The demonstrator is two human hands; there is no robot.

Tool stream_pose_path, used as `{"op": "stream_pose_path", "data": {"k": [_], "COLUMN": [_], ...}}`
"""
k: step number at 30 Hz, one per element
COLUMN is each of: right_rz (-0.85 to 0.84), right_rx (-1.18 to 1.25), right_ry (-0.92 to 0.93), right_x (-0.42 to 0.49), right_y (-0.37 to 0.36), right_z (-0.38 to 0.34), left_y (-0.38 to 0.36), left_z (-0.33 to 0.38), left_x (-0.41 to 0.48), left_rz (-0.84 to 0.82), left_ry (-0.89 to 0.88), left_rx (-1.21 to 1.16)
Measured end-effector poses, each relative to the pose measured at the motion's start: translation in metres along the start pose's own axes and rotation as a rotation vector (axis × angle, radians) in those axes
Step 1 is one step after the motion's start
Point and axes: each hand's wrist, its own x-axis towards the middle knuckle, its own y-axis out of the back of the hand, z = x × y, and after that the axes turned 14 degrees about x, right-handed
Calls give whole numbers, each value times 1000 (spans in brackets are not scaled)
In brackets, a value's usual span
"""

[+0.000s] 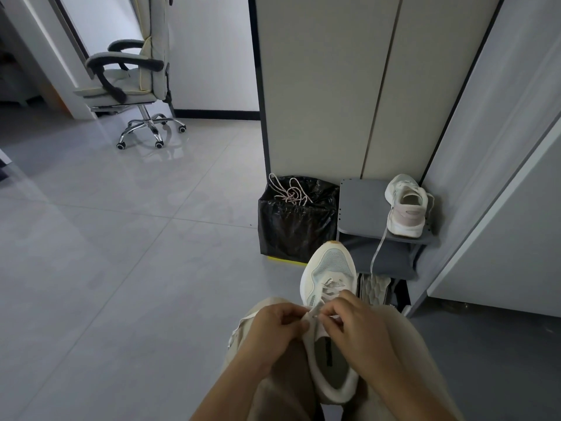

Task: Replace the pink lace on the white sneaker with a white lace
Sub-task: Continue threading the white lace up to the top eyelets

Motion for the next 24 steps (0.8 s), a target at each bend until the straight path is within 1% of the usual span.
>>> {"op": "stream_pose_path", "data": {"k": [5, 10, 11, 14, 17, 18, 19, 20, 22, 23, 24], "right_rz": [8, 51, 45, -27, -169, -247, -281, -301, -323, -325, -333], "right_rx": [-178, -226, -200, -77, 25, 63, 84, 44, -122, -100, -21], "right_ry": [151, 156, 144, 60, -32, -73, -78, -82, -41, -40, -49], "right_x": [0, 0, 1, 6, 9, 9, 10, 10, 14, 15, 16], "right_y": [-4, -12, -13, -13, 6, 16, 26, 34, 42, 43, 42], "right_z": [2, 2, 2, 4, -1, -1, 1, 4, 9, 9, 9], "left_y": [-3, 2, 4, 5, 1, 1, 4, 11, 37, 52, 70], "left_z": [-3, -2, -1, 2, 3, 1, -1, -4, -13, -21, -30], "left_x": [0, -3, -3, 7, 14, 15, 14, 13, 6, 1, -3], "left_rz": [13, 63, 63, 54, 61, 74, 106, 144, 225, 271, 325], "left_ry": [-7, -81, -83, -72, -54, -54, -51, -32, 37, 72, 96], "left_rx": [72, 225, 230, 262, 332, 346, 323, 216, -172, -367, -519]}}
